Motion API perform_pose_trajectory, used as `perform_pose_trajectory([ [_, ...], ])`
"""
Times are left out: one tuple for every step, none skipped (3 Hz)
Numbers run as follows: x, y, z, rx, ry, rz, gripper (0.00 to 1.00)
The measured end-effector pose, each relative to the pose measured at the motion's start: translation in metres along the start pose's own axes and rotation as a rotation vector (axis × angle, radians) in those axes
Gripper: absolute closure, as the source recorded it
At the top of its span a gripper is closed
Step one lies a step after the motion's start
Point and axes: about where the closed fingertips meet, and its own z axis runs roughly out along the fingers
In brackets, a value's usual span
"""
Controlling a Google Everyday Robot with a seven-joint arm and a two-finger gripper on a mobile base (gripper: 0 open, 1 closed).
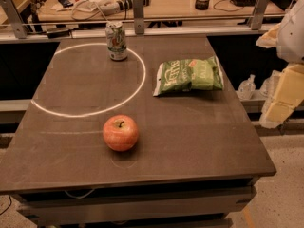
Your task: Move apple near 7up can
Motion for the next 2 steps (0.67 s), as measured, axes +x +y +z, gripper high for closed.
perform_pose_trajectory([
  [0.0000,0.0000,0.0000,0.000,0.000,0.000,0.00],
  [0.0000,0.0000,-0.0029,0.002,-0.033,0.017,0.00],
])
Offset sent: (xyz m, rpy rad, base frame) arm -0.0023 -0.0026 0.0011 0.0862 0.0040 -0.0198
